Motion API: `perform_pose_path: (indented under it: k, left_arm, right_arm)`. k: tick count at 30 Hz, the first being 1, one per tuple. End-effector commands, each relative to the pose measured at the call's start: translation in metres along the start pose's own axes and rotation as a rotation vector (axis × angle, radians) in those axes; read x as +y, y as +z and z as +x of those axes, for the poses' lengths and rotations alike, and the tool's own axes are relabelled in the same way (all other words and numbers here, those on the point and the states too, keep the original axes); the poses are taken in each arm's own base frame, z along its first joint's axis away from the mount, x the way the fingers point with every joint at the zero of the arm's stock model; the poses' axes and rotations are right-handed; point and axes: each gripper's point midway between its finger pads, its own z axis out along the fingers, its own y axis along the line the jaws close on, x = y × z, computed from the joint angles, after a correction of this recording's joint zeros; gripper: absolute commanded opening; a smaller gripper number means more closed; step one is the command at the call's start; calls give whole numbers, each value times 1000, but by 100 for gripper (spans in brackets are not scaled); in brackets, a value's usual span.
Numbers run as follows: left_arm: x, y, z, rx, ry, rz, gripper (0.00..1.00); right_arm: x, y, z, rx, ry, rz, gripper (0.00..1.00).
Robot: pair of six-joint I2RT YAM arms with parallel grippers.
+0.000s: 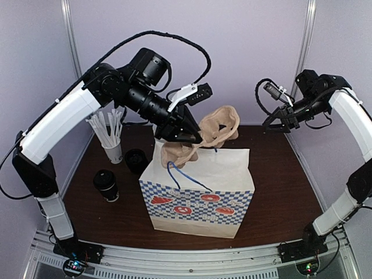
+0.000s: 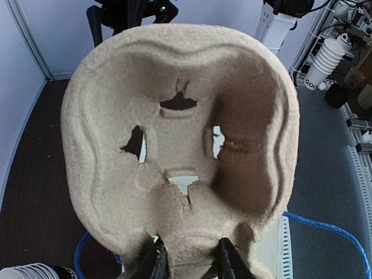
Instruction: Pack the takeout coffee
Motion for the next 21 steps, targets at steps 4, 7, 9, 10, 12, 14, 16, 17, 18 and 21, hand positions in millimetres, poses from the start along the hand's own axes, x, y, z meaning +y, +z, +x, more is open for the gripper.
perform_pose_path:
  k: [4,7,9,10,12,14,16,17,18,21]
  left_arm:
    - [-27,25,17,73,83,130,29]
    - [-24,36,37,159,105,93,30]
    - [-24,43,51,210,115,85,29]
    - [-25,45,57,231,120,82,30]
    - [-24,51,69,274,121,72,29]
    - [-22,57,81,321,130,57,30]
    - [-19,65,91,361,146,42,30]
    - [-18,70,96,379,145,40,30]
    - [-16,74,99,392,145,39,30]
    - [-9,88,112,444,134,33,30]
  right_arm:
    - [-5,0,10,-29,6,0,65]
    - [-6,2,12,-28,16,-13,65]
    - [-8,4,13,-26,22,-19,65]
    - [-9,5,14,-24,26,-22,65]
    - [-10,6,17,-19,30,-27,65]
    - [-10,7,20,-14,34,-31,64]
    - [-11,8,23,-9,38,-32,64]
    - [-12,8,25,-7,41,-35,64]
    - [-12,9,26,-4,43,-37,64]
    - [-12,11,29,-1,48,-47,64]
